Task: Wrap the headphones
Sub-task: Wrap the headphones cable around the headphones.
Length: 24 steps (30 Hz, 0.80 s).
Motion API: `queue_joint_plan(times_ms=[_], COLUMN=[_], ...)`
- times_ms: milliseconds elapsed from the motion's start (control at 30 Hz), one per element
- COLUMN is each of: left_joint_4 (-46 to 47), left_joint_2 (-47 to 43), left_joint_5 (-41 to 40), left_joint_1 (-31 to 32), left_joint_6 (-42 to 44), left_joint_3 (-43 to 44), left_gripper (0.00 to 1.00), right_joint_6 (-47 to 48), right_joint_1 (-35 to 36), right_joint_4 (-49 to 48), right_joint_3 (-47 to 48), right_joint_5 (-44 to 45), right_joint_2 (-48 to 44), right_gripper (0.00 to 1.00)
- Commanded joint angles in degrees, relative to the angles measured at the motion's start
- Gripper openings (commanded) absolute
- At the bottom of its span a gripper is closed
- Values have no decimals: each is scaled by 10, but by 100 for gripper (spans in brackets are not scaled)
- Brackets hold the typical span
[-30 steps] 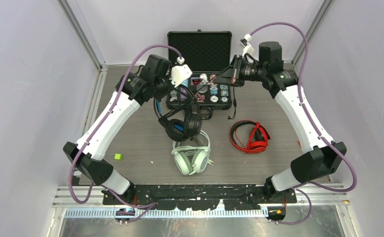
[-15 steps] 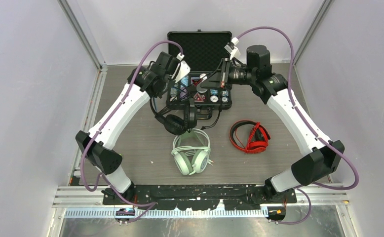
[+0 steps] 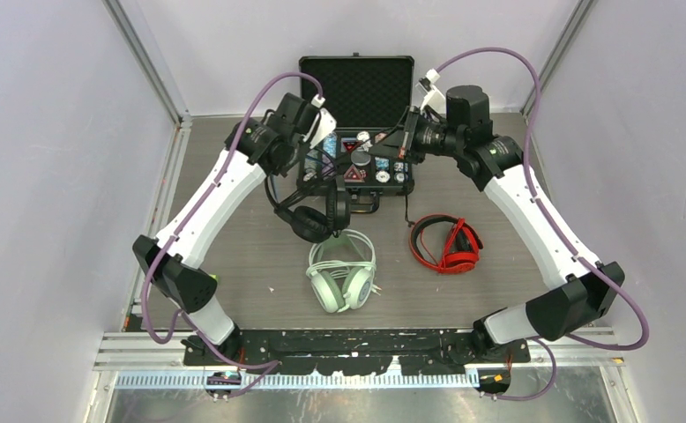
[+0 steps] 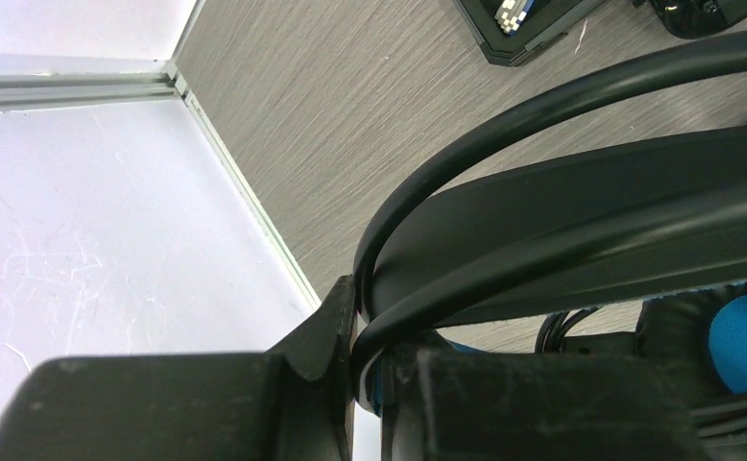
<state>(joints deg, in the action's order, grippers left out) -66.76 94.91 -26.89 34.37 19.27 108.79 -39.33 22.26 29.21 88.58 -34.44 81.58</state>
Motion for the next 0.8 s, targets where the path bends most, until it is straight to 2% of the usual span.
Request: queue_joint_plan(times_ms=[0,267,533,767], left_joint_4=[-3,-2,-33,-73], left_joint_2=[-35,-36,0,46], left_joint_5=[-2,0,-18,-17], left_joint_1=[-6,-6,-18,-18], left_joint_6=[-9,-15,-66,-135], left_joint_3=[13,9,45,107], left_gripper=[0,0,0,0], right_joint_6=[18,22,-48,-99], right_joint_1=[-8,-10,6,69], right_joint_4=[-2,5,-91,-154], right_joint_3=[1,-1,-15,-20], right_joint_5=[32,27,-95,-72], right_joint_2=[-20,-9,-10,10], right_gripper=[1,0,1,7])
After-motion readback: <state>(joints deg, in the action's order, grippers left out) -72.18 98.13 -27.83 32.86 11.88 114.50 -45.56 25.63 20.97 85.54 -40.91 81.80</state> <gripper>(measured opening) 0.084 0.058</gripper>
